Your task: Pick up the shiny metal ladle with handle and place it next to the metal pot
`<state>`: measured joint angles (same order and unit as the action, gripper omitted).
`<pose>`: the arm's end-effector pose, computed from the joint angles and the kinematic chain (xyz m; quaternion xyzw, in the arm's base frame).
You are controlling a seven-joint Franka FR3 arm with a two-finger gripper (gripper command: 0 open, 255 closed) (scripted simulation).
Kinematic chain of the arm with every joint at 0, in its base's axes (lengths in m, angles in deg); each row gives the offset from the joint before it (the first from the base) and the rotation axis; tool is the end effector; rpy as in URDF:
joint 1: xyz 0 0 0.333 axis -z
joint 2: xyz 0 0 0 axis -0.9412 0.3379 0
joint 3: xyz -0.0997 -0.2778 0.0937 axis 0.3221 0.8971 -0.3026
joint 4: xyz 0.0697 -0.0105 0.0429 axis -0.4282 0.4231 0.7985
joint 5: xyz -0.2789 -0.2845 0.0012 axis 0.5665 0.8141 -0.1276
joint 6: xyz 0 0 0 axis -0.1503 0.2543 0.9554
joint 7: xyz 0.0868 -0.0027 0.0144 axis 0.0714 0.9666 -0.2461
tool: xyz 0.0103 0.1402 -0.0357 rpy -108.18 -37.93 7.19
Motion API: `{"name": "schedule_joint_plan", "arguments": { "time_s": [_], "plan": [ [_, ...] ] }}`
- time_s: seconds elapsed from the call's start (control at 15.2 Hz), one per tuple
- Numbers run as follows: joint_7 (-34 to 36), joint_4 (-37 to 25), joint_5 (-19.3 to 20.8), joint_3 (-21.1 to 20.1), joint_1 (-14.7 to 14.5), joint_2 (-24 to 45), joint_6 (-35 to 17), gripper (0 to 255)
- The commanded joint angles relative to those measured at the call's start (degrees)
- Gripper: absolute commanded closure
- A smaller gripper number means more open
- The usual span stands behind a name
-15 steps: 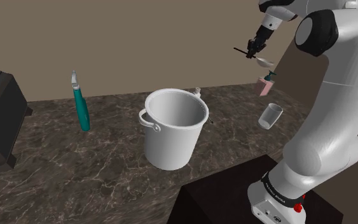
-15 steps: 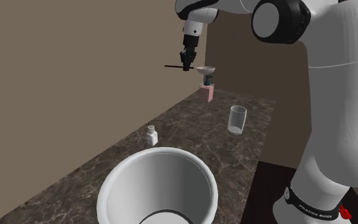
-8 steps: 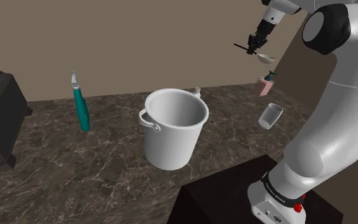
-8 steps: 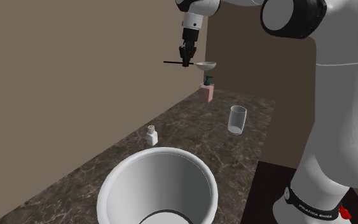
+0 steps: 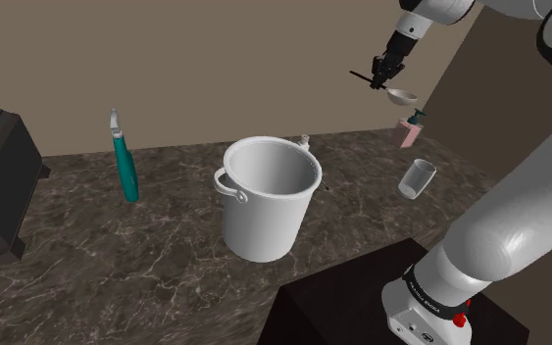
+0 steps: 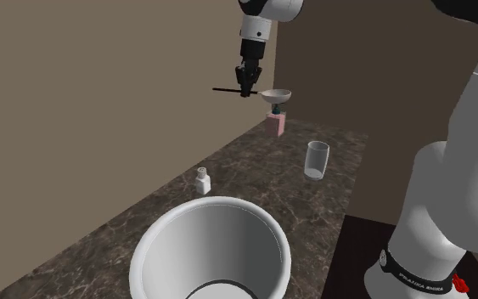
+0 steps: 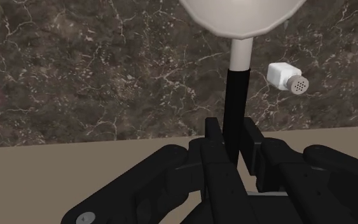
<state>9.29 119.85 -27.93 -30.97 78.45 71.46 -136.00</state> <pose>0.4831 -0.3115 0.5125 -0.9883 0.1337 -0.0610 0.0406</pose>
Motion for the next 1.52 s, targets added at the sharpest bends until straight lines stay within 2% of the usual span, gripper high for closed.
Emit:
{"name": "schedule_joint_plan", "arguments": {
  "time_s": [0.0,0.33,0.66,1.45],
  "plan": [
    [3.3,4.4,2.0,-1.5,-1.4,-4.2,-1.1,255],
    [11.0,13.0,5.1,-6.0,-3.6,-12.4,-2.7,255],
    [18.3,19.8,6.5,-11.0,-5.2,-19.0,-3.4,255],
    [35.2,29.6,4.4,-23.9,-10.1,-29.3,-3.7,255]
  ]
}}
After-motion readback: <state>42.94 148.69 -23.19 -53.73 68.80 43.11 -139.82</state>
